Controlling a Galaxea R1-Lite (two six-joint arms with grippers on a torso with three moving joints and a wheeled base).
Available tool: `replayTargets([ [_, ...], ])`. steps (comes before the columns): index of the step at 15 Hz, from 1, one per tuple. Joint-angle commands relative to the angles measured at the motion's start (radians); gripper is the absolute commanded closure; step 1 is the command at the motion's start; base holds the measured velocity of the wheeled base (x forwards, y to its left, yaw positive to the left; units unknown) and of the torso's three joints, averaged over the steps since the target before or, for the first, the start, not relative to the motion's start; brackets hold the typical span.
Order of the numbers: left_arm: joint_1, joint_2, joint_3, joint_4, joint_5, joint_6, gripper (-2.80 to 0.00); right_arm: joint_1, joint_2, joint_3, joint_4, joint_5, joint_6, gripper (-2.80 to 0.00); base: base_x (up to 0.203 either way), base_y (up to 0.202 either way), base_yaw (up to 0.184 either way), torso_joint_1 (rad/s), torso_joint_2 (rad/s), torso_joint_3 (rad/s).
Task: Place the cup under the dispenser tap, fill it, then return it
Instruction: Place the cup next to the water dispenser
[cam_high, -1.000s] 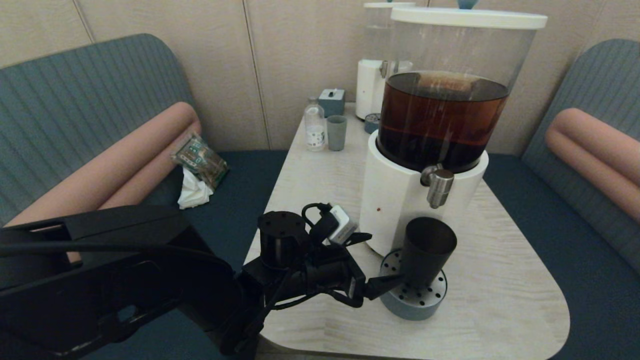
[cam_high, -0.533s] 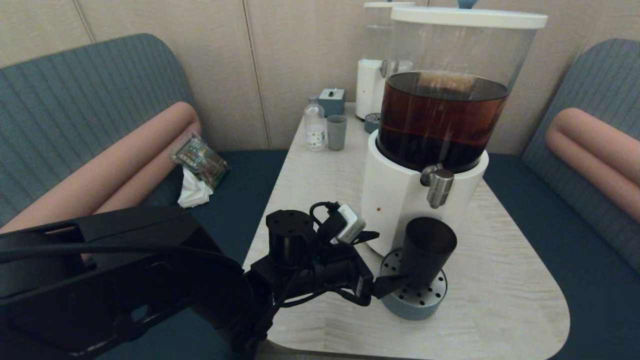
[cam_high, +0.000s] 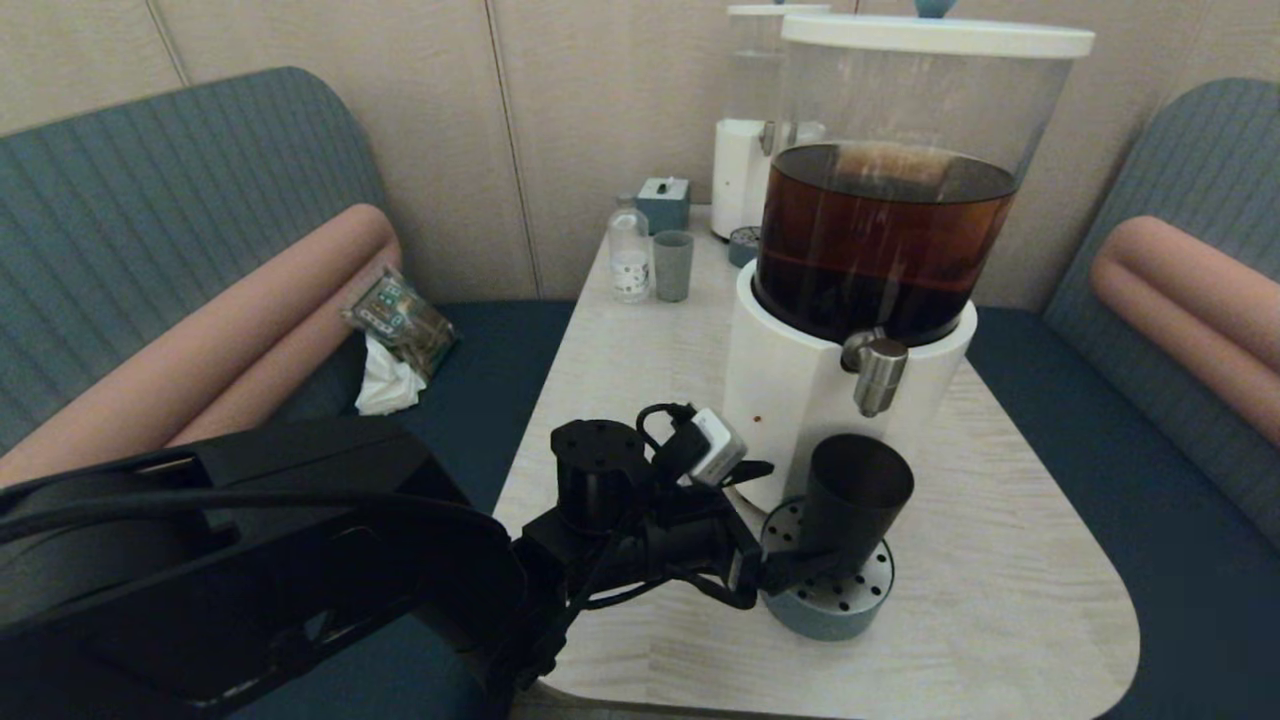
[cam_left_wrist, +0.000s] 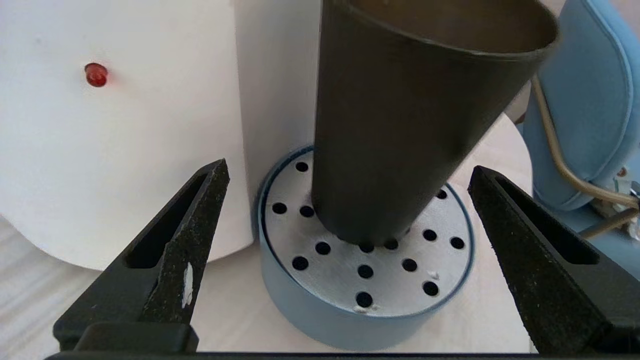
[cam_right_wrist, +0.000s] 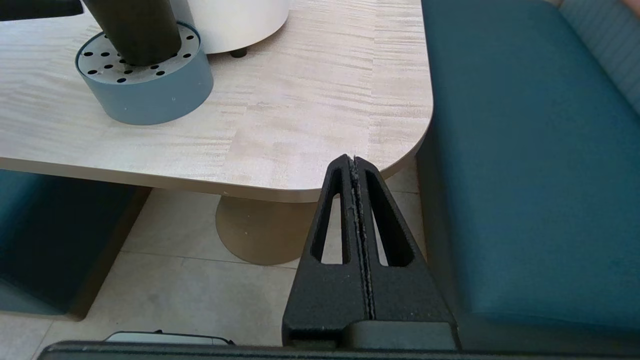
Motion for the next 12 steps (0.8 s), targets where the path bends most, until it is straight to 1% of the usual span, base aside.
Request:
replayTargets([
  [1,0.000,0.014,-0.021,-0.005,-0.001,0.000,-2.80,0.000,0.001,0.000,0.000,0.001,0.000,0.00,0.000,0.000,0.000,0.000,0.00,0.000],
  [12,-0.025,0.028,-0.066,0.011,0.004,-0.001,-2.80,0.000,0.001,0.000,0.000,0.001,0.000,0.00,0.000,0.000,0.000,0.000,0.00,0.000],
])
